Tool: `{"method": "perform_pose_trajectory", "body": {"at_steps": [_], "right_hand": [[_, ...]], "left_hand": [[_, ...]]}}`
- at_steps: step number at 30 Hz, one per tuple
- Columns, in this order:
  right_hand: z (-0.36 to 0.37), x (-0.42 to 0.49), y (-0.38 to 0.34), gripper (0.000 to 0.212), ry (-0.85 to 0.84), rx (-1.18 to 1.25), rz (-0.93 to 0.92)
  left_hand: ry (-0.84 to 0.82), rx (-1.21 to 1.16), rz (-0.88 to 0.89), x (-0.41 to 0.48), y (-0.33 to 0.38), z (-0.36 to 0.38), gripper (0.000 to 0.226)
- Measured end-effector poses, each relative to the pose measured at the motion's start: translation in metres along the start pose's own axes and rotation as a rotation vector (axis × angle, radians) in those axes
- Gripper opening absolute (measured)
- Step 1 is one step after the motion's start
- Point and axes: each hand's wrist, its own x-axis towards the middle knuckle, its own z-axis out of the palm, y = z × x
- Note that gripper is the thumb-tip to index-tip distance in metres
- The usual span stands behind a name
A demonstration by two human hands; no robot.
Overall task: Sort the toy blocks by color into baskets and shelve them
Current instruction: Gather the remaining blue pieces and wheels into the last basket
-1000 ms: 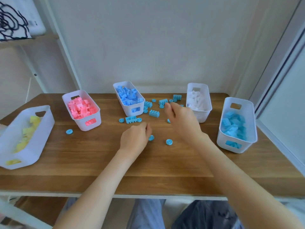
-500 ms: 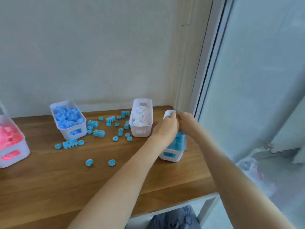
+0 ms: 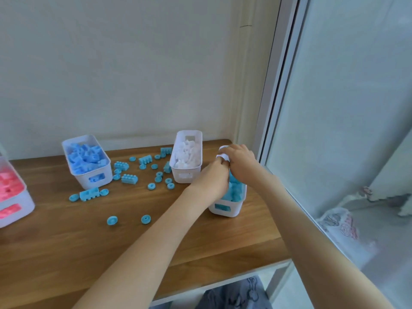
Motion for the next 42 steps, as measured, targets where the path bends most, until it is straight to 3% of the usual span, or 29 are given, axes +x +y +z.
{"method": "perform_pose_trajectory", "body": {"at_steps": [4,7,9,12,15,19,22,31,36,39,42], "right_hand": [[-0.006,-0.019,-0.044,0.05,0.359,0.502,-0.141],[0.01,-0.031,-0.088,0.041,0.368,0.669,-0.195],[0.032,-0.039,-0.121,0.039,0.242,0.648,-0.341],[0.071,-0.046,-0.153,0.047,-0.114,0.371,-0.549],[0.107,-0.04,-0.176,0.057,-0.351,0.115,-0.597],[0.124,-0.024,-0.212,0.052,-0.334,0.112,-0.637],[0.134,-0.011,-0.237,0.056,-0.33,0.086,-0.633],[0.166,0.025,-0.29,0.059,-0.295,0.037,-0.462],[0.168,0.029,-0.3,0.047,-0.146,0.056,-0.51],[0.169,0.037,-0.299,0.042,-0.067,0.047,-0.487],[0.171,0.041,-0.298,0.042,-0.17,0.064,-0.457]], "left_hand": [[0.293,-0.091,0.019,-0.038,-0.029,-0.018,0.036],[0.443,0.012,-0.032,-0.077,-0.081,-0.021,0.042],[0.47,0.051,-0.13,-0.109,-0.125,-0.019,0.045],[0.516,0.049,-0.294,-0.153,-0.177,-0.018,0.05],[0.549,0.104,-0.487,-0.189,-0.215,-0.017,0.058],[0.484,0.144,-0.729,-0.218,-0.253,-0.025,0.066],[0.418,0.186,-0.794,-0.225,-0.272,-0.03,0.067],[0.663,0.377,-1.011,-0.231,-0.306,-0.038,0.047],[0.476,0.296,-1.168,-0.221,-0.325,-0.042,0.06],[0.4,0.257,-1.166,-0.219,-0.329,-0.043,0.048],[0.455,0.353,-1.069,-0.223,-0.327,-0.039,0.028]]}}
